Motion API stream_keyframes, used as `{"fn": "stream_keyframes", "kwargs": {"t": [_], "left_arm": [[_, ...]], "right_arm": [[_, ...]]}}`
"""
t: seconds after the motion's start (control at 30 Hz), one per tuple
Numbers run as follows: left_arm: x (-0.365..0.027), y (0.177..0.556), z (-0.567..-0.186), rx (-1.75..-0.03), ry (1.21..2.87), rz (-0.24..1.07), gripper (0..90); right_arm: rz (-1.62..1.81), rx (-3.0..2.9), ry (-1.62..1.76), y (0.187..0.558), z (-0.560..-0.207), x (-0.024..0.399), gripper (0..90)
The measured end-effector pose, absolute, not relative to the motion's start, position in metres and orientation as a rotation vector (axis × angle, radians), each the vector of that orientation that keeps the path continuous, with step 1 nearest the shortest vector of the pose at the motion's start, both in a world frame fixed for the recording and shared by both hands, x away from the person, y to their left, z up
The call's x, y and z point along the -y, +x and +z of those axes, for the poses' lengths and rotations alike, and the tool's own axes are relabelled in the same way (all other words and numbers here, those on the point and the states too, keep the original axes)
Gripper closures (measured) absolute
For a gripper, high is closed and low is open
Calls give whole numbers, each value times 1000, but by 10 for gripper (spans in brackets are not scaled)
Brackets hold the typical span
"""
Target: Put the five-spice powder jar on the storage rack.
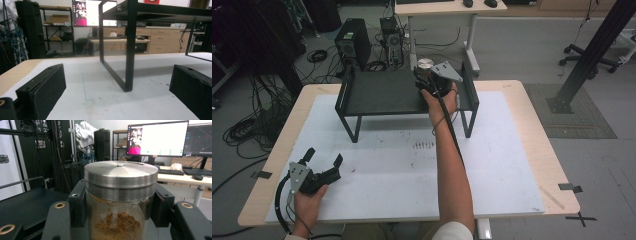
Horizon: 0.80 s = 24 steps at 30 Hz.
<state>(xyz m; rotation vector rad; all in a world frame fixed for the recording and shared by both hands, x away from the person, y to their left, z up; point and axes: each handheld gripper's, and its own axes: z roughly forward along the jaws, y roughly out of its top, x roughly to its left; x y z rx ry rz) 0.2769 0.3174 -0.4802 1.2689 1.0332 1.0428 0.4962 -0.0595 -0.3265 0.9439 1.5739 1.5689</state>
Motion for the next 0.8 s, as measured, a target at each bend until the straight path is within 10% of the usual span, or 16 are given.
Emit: {"fn": "stream_keyframes", "kwargs": {"t": [0.8], "left_arm": [[-317,277,-480,-1034,1270,1043,9]], "right_arm": [[1593,-1550,947,497,-330,59,431]]}}
